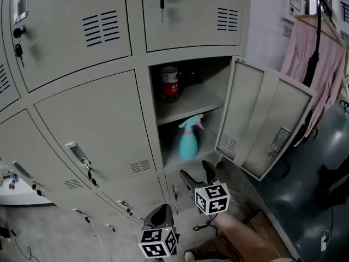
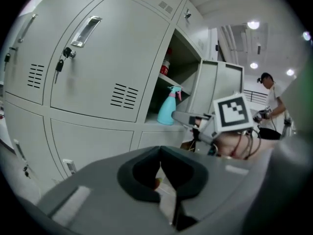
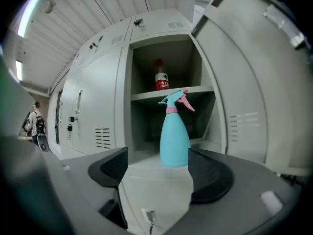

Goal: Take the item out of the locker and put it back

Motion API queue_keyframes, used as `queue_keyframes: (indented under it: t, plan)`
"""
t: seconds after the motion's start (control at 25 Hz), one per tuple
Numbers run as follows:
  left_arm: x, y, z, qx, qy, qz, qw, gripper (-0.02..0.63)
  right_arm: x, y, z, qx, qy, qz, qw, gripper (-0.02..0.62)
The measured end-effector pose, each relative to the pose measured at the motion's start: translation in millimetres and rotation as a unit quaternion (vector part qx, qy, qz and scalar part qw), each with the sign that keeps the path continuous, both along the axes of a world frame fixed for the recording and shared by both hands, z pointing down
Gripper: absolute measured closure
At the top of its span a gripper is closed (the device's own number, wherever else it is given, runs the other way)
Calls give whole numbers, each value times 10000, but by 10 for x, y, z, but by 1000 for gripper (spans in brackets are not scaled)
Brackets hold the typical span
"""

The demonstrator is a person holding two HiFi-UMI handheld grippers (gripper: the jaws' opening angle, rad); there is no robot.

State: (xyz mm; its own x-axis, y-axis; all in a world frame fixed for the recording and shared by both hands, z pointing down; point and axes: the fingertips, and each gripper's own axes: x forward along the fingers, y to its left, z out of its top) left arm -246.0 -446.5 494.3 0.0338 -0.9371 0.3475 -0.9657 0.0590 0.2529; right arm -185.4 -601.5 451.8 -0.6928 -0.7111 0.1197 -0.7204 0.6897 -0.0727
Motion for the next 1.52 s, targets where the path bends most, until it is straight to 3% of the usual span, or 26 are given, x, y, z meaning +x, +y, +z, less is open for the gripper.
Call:
queue_keyframes:
  t: [0.28, 0.44, 0.6, 0.8, 1.08, 1.32, 1.52]
  plan:
    - [-142, -164, 103, -267, 46, -343, 9990, 598, -445, -1052, 38, -23, 422, 118, 9990, 158]
    - [-170, -200, 153, -363, 50, -420, 9984, 598, -499, -1274, 108, -178, 704, 354, 9967, 169]
    - [-193, -256, 150, -385, 73, -473, 9981, 598, -503, -1270, 85, -128, 692, 343, 9969, 178]
    - [-74, -307, 57, -234, -36, -326, 9992, 598, -372, -933, -59, 58, 466, 22, 9989, 179]
    - [145, -231, -104, 38, -227, -114, 9997, 598, 106, 174, -168, 78, 348, -552, 9978, 178]
    - [226, 3, -206, 210, -255, -39, 9994, 598, 512, 1023, 64, -123, 424, -525, 9976, 179]
    - [299, 115, -251, 292, -211, 99, 9993, 599, 690, 1329, 195, -390, 263, -387, 9981, 178]
